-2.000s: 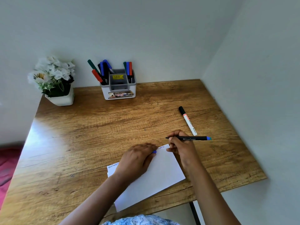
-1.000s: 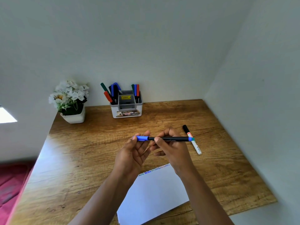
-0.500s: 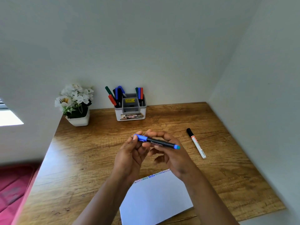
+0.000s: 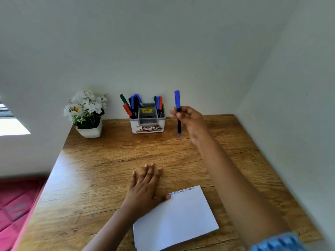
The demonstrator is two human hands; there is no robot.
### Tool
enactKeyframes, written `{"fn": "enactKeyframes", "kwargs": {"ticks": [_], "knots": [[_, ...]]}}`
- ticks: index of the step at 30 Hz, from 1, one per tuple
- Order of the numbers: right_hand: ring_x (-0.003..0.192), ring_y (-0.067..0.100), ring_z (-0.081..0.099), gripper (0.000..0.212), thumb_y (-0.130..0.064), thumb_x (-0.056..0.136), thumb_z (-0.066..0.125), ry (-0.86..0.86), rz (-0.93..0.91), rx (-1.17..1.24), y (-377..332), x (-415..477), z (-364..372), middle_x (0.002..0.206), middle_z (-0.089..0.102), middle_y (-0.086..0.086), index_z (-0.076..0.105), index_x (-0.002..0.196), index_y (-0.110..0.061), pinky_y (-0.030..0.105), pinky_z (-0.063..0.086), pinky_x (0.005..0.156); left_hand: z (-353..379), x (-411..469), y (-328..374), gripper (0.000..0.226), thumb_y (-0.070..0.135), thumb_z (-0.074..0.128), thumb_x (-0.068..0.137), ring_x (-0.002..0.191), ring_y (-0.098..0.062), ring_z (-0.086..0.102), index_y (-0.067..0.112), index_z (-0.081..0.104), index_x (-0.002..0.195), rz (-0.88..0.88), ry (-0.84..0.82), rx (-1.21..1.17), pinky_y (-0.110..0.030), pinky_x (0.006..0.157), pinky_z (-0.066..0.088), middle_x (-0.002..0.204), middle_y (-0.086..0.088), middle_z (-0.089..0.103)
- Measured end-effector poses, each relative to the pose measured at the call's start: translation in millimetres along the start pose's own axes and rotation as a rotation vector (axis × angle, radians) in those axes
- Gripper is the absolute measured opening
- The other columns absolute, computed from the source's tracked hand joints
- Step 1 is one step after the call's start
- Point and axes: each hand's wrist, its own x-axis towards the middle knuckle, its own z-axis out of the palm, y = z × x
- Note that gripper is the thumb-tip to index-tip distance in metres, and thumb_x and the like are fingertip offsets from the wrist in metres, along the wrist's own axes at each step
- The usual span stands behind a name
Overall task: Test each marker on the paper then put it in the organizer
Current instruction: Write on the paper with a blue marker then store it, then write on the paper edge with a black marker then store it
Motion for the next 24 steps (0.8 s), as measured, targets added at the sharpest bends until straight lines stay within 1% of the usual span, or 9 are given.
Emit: {"fn": "enactKeyframes", "kwargs": {"ticks": [2, 4, 6, 8, 11, 15, 17, 21, 24], "knots": [[0.094, 0.004, 0.062, 0.016, -0.013, 0.088, 0.063, 0.092, -0.099, -0.085, -3, 32, 10, 0.109, 0.070, 0.003, 0.058, 0.104, -0.015, 0.026, 0.047, 0.082, -1, 8, 0, 0.108, 0.091, -0.010, 0.058, 0.138, -0.017, -0.029, 0.032, -0.015, 0.148, -0.027, 0.025, 0.029, -0.045, 0.110, -0.019, 0.149, 0.007, -0.027], [0.090, 0.008, 0.063, 0.019, -0.018, 0.087, 0.066, 0.158, -0.172, -0.206, -1, 60, 19, 0.102, 0.070, 0.002, 0.056, 0.103, -0.014, 0.033, 0.053, 0.084, -2, 14, 0, 0.101, 0.087, -0.006, 0.064, 0.139, -0.015, -0.028, 0.032, -0.015, 0.148, -0.044, 0.046, 0.065, -0.046, 0.111, -0.018, 0.150, 0.007, -0.026], [0.087, 0.013, 0.064, 0.021, -0.018, 0.087, 0.067, 0.178, -0.205, -0.320, 3, 81, 25, 0.097, 0.068, 0.001, 0.057, 0.104, -0.011, 0.037, 0.055, 0.087, -2, 15, 0, 0.094, 0.084, -0.002, 0.071, 0.139, -0.015, -0.027, 0.032, -0.013, 0.149, -0.054, 0.065, 0.082, -0.046, 0.111, -0.018, 0.150, 0.008, -0.026], [0.090, 0.018, 0.064, 0.021, -0.015, 0.084, 0.068, 0.179, -0.234, -0.432, 9, 95, 31, 0.099, 0.069, 0.006, 0.059, 0.102, -0.007, 0.034, 0.053, 0.085, -1, 15, 0, 0.088, 0.081, 0.004, 0.076, 0.140, -0.014, -0.026, 0.033, -0.010, 0.149, -0.059, 0.082, 0.089, -0.045, 0.112, -0.018, 0.151, 0.009, -0.025], [0.088, 0.019, 0.062, 0.021, -0.011, 0.081, 0.071, 0.151, -0.236, -0.579, 22, 106, 39, 0.100, 0.070, 0.010, 0.062, 0.099, -0.005, 0.024, 0.044, 0.074, -1, 15, -1, 0.084, 0.080, 0.010, 0.081, 0.141, -0.013, -0.025, 0.035, -0.009, 0.149, -0.060, 0.097, 0.079, -0.044, 0.112, -0.018, 0.153, 0.009, -0.021], [0.097, 0.024, 0.062, 0.028, -0.020, 0.079, 0.074, 0.164, -0.130, -0.790, 45, 113, 42, 0.107, 0.068, 0.009, 0.065, 0.104, -0.010, 0.030, 0.047, 0.074, 0, 15, -1, 0.082, 0.079, 0.011, 0.082, 0.141, -0.013, -0.025, 0.036, -0.011, 0.148, -0.052, 0.104, 0.090, -0.044, 0.112, -0.018, 0.154, 0.010, -0.021], [0.100, 0.024, 0.060, 0.030, -0.023, 0.081, 0.073, 0.239, -0.121, -0.790, 49, 106, 37, 0.109, 0.064, 0.008, 0.063, 0.107, -0.013, 0.033, 0.049, 0.076, 1, 15, -1, 0.082, 0.079, 0.011, 0.082, 0.141, -0.013, -0.025, 0.036, -0.010, 0.148, -0.050, 0.115, 0.075, -0.044, 0.112, -0.018, 0.154, 0.010, -0.020], [0.096, 0.020, 0.061, 0.016, -0.019, 0.086, 0.066, 0.292, -0.220, -0.738, 59, 56, 11, 0.102, 0.065, 0.003, 0.065, 0.101, -0.015, 0.032, 0.052, 0.079, 3, 16, -3, 0.082, 0.079, 0.008, 0.081, 0.140, -0.013, -0.025, 0.036, -0.011, 0.148, -0.039, 0.132, 0.067, -0.044, 0.112, -0.019, 0.153, 0.009, -0.021], [0.099, 0.020, 0.057, 0.013, -0.022, 0.086, 0.064, 0.376, -0.223, -0.901, 77, 6, -25, 0.102, 0.064, 0.000, 0.067, 0.097, -0.016, 0.031, 0.048, 0.078, 5, 15, -5, 0.084, 0.080, 0.003, 0.078, 0.139, -0.013, -0.028, 0.034, -0.016, 0.145, -0.033, 0.128, 0.072, -0.043, 0.111, -0.019, 0.152, 0.010, -0.023]]}}
